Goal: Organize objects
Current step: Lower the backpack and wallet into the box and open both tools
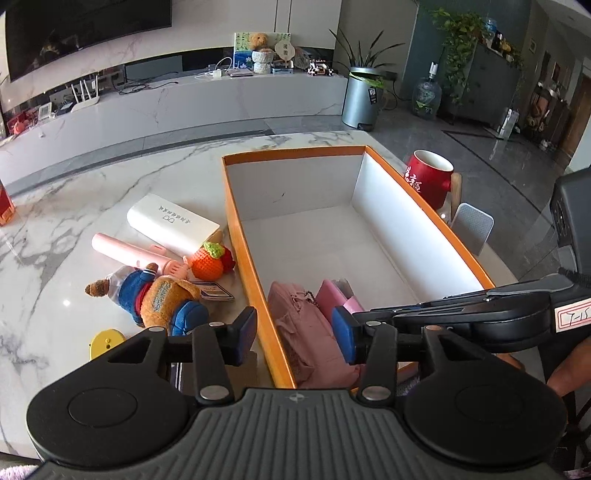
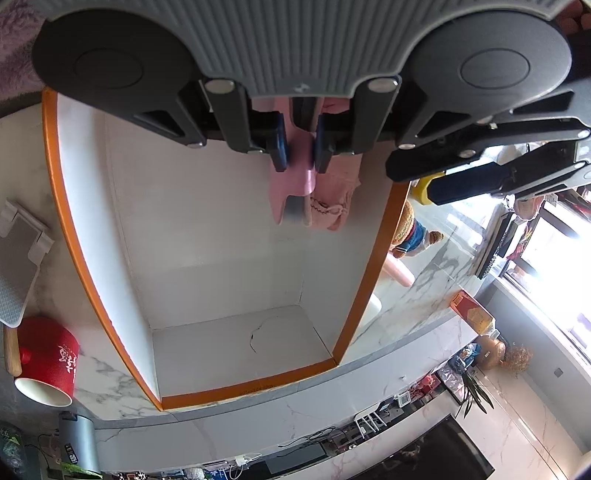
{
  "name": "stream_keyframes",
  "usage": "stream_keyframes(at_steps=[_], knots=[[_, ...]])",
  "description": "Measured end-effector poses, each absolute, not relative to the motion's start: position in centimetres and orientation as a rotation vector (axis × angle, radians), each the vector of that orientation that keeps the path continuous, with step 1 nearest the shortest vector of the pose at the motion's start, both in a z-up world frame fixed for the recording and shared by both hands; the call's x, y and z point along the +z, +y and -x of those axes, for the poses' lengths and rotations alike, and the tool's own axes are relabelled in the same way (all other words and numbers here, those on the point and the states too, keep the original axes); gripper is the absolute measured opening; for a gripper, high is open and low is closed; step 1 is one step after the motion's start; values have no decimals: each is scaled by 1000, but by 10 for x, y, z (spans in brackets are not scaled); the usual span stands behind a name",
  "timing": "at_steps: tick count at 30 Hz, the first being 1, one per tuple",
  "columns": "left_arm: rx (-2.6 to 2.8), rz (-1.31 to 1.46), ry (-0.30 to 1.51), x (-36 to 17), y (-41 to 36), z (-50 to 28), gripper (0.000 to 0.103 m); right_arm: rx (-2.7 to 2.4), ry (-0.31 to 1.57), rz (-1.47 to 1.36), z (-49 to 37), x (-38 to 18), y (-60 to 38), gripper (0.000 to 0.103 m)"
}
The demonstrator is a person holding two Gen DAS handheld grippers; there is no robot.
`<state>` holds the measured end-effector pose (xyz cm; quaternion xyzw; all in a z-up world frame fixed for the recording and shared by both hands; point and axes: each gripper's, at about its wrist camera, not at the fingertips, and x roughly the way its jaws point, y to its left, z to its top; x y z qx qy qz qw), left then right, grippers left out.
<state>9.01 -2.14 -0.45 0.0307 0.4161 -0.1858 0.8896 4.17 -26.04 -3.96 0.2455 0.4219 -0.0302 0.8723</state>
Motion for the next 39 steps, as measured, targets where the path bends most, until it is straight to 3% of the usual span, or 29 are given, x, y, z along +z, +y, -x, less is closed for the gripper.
stream_keyframes(at_steps=[8,12,17,18,20,25,39], knots=[[-391,185,962,-33,4,-107,68,-54,877,-616,-40,-44,-272,16],[-372,215,995,-45,2,-116,67,-54,876,-624,-40,-43,-271,16],[-373,198,1036,-57,0,-120,36,-63,876,-576,-41,-41,-265,16],[-375,193,1036,-56,0,-120,36,-65,876,-569,-42,-41,-264,16],[-362,169,1031,-55,0,-118,24,-72,872,-559,-42,-41,-263,16],[-358,127,1022,-51,-1,-118,22,-158,873,-417,-44,-35,-257,16],[-384,175,1027,-53,8,-121,23,-82,942,-499,-58,-48,-240,19]])
